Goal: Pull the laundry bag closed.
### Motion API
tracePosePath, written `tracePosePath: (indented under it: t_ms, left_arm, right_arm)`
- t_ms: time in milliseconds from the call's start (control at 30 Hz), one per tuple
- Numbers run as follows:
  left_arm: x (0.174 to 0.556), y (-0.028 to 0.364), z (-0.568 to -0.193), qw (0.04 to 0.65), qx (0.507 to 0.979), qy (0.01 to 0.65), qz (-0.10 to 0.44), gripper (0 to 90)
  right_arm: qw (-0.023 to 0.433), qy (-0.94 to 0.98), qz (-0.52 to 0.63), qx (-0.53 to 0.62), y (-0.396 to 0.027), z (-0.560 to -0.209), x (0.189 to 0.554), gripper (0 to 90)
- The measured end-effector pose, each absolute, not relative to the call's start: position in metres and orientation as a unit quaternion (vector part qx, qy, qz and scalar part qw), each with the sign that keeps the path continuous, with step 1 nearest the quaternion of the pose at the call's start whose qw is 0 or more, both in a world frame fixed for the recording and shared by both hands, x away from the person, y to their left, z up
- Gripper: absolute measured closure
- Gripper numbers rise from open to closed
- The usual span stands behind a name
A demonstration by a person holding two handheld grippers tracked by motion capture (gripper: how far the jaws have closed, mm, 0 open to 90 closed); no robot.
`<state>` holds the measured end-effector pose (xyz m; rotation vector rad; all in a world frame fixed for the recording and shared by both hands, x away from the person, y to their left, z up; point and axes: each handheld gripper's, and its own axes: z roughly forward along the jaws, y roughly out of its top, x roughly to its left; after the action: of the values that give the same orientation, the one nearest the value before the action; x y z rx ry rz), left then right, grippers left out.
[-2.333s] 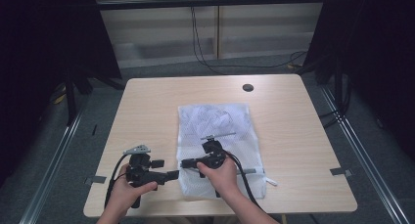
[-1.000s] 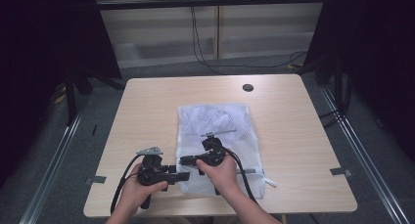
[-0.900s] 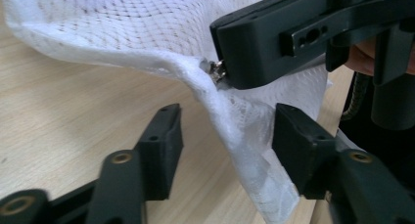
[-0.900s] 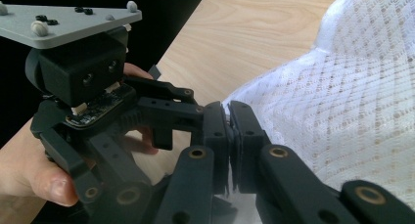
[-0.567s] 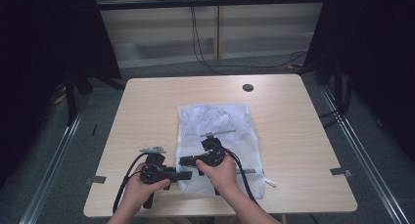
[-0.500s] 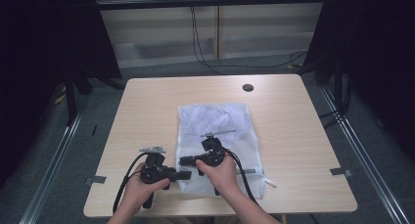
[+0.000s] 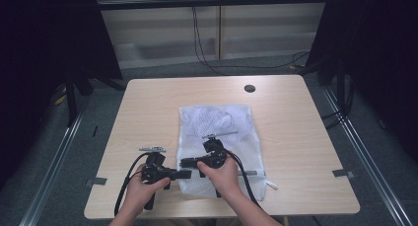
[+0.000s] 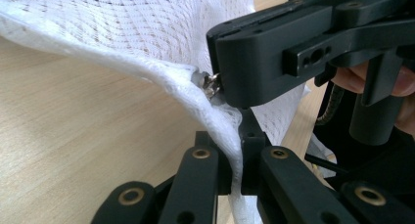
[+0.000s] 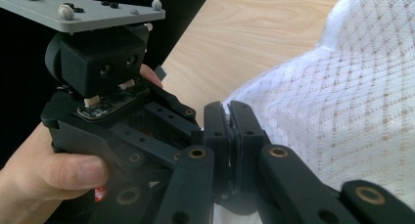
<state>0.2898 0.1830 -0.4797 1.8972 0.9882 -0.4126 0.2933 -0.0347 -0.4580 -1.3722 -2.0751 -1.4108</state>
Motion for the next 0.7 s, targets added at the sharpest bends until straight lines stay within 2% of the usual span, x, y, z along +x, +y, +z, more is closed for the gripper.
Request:
tracePosePath:
  t_ms: [700]
  left_arm:
    - [0.287,0.186,-0.477,0.462,0.768,0.412,-0.164,89.1]
  right_arm:
    - [0.151,-0.714,-0.486,-0.480,-0.047,-0.459,0.293,87.5]
